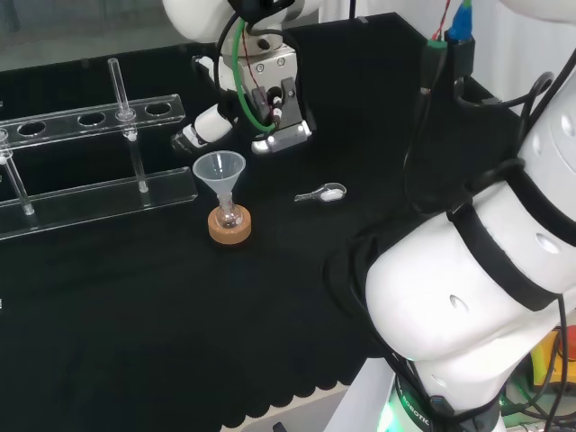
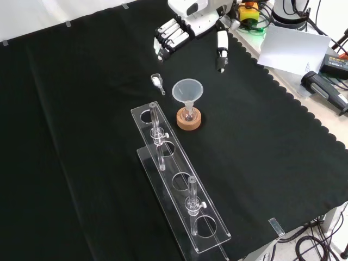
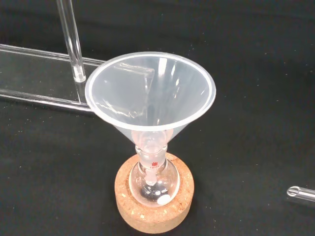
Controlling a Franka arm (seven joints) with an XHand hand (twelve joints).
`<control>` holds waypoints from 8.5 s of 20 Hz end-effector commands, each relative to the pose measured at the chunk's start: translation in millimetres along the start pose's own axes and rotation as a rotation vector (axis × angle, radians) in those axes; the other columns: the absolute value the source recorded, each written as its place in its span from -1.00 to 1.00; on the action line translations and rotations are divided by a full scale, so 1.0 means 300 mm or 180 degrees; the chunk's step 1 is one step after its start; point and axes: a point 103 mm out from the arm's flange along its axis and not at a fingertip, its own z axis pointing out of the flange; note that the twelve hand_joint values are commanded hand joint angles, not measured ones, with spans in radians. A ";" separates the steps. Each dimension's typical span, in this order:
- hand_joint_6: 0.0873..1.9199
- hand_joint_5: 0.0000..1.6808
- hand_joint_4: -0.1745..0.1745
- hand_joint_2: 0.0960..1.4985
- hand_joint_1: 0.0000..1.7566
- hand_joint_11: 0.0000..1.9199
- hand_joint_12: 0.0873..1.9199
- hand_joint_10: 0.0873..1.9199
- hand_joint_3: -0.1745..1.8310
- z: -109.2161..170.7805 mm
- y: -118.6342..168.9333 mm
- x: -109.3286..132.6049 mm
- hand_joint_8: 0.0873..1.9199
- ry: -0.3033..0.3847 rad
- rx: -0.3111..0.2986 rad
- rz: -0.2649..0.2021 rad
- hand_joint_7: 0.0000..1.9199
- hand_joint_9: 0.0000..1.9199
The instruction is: Pick up the weighing funnel.
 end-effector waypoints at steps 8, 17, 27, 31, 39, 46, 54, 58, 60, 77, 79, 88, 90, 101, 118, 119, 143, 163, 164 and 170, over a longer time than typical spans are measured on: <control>-1.00 -0.99 -0.42 -0.28 -0.56 -1.00 -0.06 -0.21 -0.72 -0.009 0.003 -0.045 -0.50 -0.0037 -0.0089 0.0011 -0.83 -0.92; -1.00 -0.97 -0.41 -0.28 -0.56 -1.00 -0.06 -0.20 -0.73 -0.003 -0.045 -0.133 -0.50 -0.0086 -0.0105 0.0109 -0.82 -0.92; -1.00 -0.92 -0.33 -0.27 -0.52 -1.00 -0.06 -0.20 -0.73 0.033 -0.066 -0.311 -0.49 -0.0156 -0.0133 0.0433 -0.79 -0.90; -1.00 -0.78 -0.19 -0.25 -0.48 -1.00 0.04 -0.25 -0.75 0.043 -0.056 -0.355 -0.51 -0.0149 -0.0152 0.0493 -0.66 -0.80; -1.00 -0.35 0.24 -0.18 -0.31 -1.00 0.36 -0.37 -0.74 0.059 -0.038 -0.409 -0.60 -0.0150 -0.0237 0.0632 -0.34 -0.58; -1.00 -0.13 0.42 -0.17 -0.21 -1.00 0.47 -0.48 -0.68 0.105 -0.023 -0.448 -0.69 -0.0216 -0.0103 0.0665 -0.15 -0.41; -1.00 -0.09 0.45 -0.27 -0.14 -1.00 0.49 -0.55 -0.48 0.170 0.007 -0.493 -0.77 -0.0343 0.0064 0.0651 -0.09 -0.37; -0.99 -0.06 0.52 -0.39 -0.11 -1.00 0.50 -0.56 -0.28 0.195 0.027 -0.523 -0.80 -0.0456 0.0161 0.0627 -0.06 -0.35; -0.97 -0.02 0.62 -0.41 -0.11 -1.00 0.49 -0.56 -0.25 0.206 0.039 -0.544 -0.79 -0.0475 0.0217 0.0616 -0.03 -0.34; -0.91 0.06 0.72 -0.44 -0.11 -1.00 0.46 -0.58 -0.22 0.332 0.057 -0.669 -0.78 -0.0449 0.0456 0.0507 0.03 -0.31; -0.90 0.06 0.72 -0.44 -0.11 -1.00 0.45 -0.59 -0.22 0.324 0.049 -0.671 -0.79 -0.0435 0.0429 0.0448 0.04 -0.31; -0.88 0.06 0.72 -0.44 -0.11 -1.00 0.43 -0.59 -0.22 0.327 0.053 -0.625 -0.79 -0.0450 0.0390 0.0083 0.05 -0.30; -0.87 0.05 0.71 -0.44 -0.11 -1.00 0.41 -0.60 -0.22 0.358 0.055 -0.634 -0.79 -0.0447 0.0424 0.0060 0.05 -0.30; -0.80 0.02 0.69 -0.44 -0.11 -1.00 0.34 -0.63 -0.22 0.437 0.048 -0.678 -0.78 -0.0415 0.0444 0.0191 0.17 -0.28; -0.71 0.07 0.74 -0.44 -0.10 -1.00 0.32 -0.64 -0.22 0.545 0.095 -0.688 -0.75 -0.0398 0.0540 0.0380 0.24 -0.24; -0.71 0.07 0.74 -0.44 -0.10 -1.00 0.32 -0.64 -0.22 0.550 0.099 -0.692 -0.75 -0.0400 0.0545 0.0381 0.24 -0.24; -0.66 -0.03 0.65 -0.46 -0.06 -1.00 0.28 -0.67 -0.19 0.634 0.141 -0.722 -0.76 -0.0338 0.0722 0.0312 0.19 -0.25; -0.67 -0.15 0.52 -0.48 -0.06 -1.00 0.27 -0.69 -0.18 0.678 0.120 -0.742 -0.81 -0.0317 0.0844 0.0308 0.07 -0.29; -0.67 -0.15 0.52 -0.48 -0.06 -1.00 0.27 -0.69 -0.18 0.679 0.124 -0.742 -0.81 -0.0310 0.0844 0.0308 0.07 -0.29; -0.67 -0.15 0.52 -0.48 -0.06 -1.00 0.27 -0.68 -0.18 0.688 0.151 -0.745 -0.81 -0.0285 0.0845 0.0301 0.07 -0.28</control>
